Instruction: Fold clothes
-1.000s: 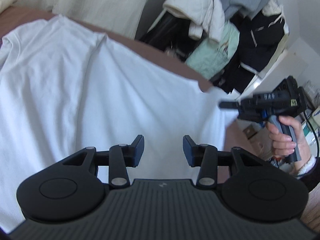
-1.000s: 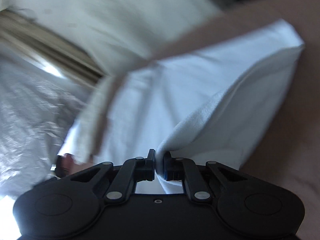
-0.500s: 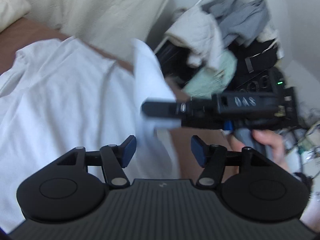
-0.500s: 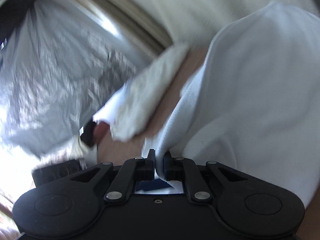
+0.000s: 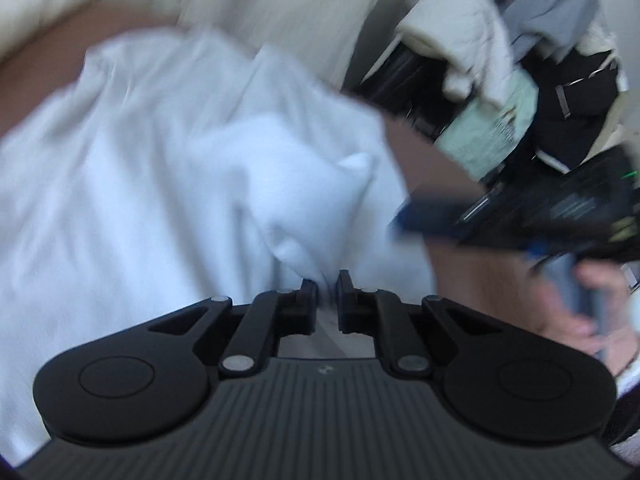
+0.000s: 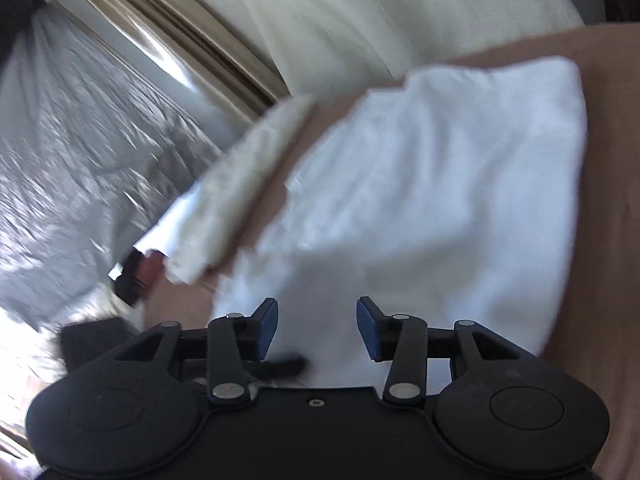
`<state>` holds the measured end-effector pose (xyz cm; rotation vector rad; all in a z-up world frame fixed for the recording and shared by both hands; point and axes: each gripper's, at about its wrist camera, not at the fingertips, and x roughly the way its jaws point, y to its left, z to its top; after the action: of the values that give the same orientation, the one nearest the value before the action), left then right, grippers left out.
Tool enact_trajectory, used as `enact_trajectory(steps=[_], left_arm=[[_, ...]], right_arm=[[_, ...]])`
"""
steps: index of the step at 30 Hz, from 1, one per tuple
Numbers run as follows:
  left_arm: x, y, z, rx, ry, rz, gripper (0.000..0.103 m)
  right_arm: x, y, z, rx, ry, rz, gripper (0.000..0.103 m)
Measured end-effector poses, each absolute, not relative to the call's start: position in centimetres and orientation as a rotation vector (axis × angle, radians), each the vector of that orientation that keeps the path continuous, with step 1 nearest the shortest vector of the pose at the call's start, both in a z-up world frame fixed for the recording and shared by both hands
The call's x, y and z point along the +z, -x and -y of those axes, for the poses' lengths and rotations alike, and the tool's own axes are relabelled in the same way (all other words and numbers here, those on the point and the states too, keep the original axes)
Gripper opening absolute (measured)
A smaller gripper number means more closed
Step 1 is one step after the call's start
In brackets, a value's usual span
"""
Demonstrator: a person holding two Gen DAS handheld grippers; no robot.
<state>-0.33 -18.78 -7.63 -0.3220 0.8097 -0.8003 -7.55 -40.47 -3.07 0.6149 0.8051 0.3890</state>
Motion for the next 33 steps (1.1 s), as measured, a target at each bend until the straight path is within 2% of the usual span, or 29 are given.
enact_trajectory(steps=[4, 8, 12, 16, 21, 22, 23, 24, 25, 30, 33], left_arm=[[-5.1, 0.6, 16.2, -0.730, 0.383, -0.778, 0.009], [-8.0, -0.3, 15.4, -0.610, 0.280, -0.997, 0.012], [-8.4, 0.1, 14.3, -0.600, 0.323, -1.030, 0.012], [-6.9, 0.1, 13.3, -0.623, 0.334, -1.018, 0.019], [-5.0, -0.2, 12.8, -0.607, 0.108, -0.984, 0.023], [-4.6, 0.0, 13.0, -0.569, 0.005, -0.940, 0.034], [-4.6, 0.6, 13.5, -0.518, -0.122, -0.874, 0.042], [-4.7, 0.9, 13.5, -0.490, -0.172, -0.834, 0.042], [-4.9, 1.1, 12.9, -0.484, -0.153, -0.818, 0.042], [-5.9, -0.5, 7.5, -0.463, 0.295, -0.938, 0.043], [-6.0, -1.3, 5.3, -0.491, 0.447, -0.932, 0.043]], right_arm=[[-5.3, 7.0, 40.6, 0.330, -0.745, -0.799, 0.050], [-5.8, 6.6, 39.3, 0.456, -0.822, -0.802, 0.052], [-6.1, 6.8, 37.1, 0.463, -0.714, -0.862, 0.052], [-6.0, 7.2, 36.2, 0.394, -0.569, -0.866, 0.052], [-6.3, 6.5, 35.0, 0.335, -0.437, -0.851, 0.054], [-6.7, 6.1, 34.6, 0.368, -0.437, -0.857, 0.053], [-7.0, 5.6, 34.0, 0.395, -0.416, -0.872, 0.038], [-6.5, 5.5, 33.1, 0.399, -0.376, -0.859, 0.029], [-6.0, 5.5, 32.1, 0.402, -0.336, -0.845, 0.011], [-1.7, 8.7, 28.4, 0.514, -0.306, -0.642, 0.011], [-1.5, 9.5, 25.9, 0.632, -0.285, -0.658, 0.011]])
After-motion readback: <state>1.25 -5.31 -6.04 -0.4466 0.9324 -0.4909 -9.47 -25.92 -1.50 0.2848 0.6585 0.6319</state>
